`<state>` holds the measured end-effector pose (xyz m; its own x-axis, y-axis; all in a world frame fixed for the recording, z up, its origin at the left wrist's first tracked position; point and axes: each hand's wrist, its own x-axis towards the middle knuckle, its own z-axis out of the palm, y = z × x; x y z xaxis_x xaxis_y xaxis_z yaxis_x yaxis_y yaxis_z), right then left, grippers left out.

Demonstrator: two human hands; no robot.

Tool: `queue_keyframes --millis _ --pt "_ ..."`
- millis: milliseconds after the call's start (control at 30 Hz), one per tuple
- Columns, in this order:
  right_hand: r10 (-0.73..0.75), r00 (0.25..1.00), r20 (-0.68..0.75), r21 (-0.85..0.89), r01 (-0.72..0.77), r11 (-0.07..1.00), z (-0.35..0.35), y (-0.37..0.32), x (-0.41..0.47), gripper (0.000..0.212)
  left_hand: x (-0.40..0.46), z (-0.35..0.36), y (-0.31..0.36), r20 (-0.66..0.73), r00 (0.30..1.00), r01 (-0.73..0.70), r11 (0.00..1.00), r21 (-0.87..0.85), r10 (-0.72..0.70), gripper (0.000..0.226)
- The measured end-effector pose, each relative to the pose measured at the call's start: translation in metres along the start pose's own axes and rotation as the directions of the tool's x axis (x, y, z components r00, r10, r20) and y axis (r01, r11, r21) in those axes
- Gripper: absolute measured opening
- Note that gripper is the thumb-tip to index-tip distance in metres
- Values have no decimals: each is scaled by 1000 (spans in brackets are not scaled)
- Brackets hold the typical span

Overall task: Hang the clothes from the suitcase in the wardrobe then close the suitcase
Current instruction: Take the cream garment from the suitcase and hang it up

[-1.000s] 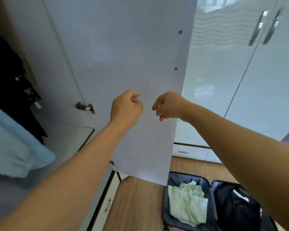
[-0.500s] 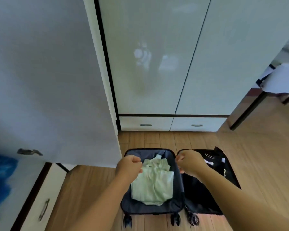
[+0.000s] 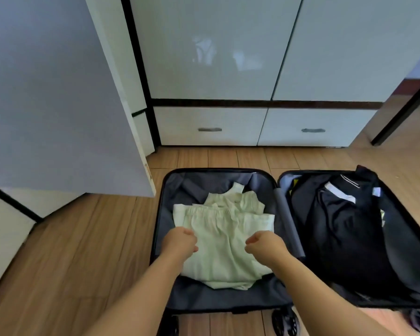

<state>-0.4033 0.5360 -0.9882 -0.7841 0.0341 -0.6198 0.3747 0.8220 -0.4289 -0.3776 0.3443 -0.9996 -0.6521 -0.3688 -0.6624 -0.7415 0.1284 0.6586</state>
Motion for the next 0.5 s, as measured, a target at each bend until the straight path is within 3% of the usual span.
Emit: queue_keyframes --millis 100,200,267,333,433,500 --pt "72 995 66 262 -87 961 23 11 31 54 25 16 -16 18 1000 -23 999 -22 24 25" --pt "105 980 167 585 -184 790 40 20 46 75 31 20 -28 23 1000 9 998 -61 -7 34" --pt "65 983 169 605 -156 781 56 26 53 73 34 20 -36 17 999 36 996 -87 -35 38" --pt "36 992 119 539 -95 837 71 30 57 56 38 21 -44 21 999 35 994 -102 -33 42" --pt "-2 1000 -28 417 14 909 83 25 57 45 44 22 -47 45 999 0 994 -106 5 47" --pt "-114 985 -132 363 155 919 83 17 52 47 43 22 -41 94 995 -6 983 -181 24 47"
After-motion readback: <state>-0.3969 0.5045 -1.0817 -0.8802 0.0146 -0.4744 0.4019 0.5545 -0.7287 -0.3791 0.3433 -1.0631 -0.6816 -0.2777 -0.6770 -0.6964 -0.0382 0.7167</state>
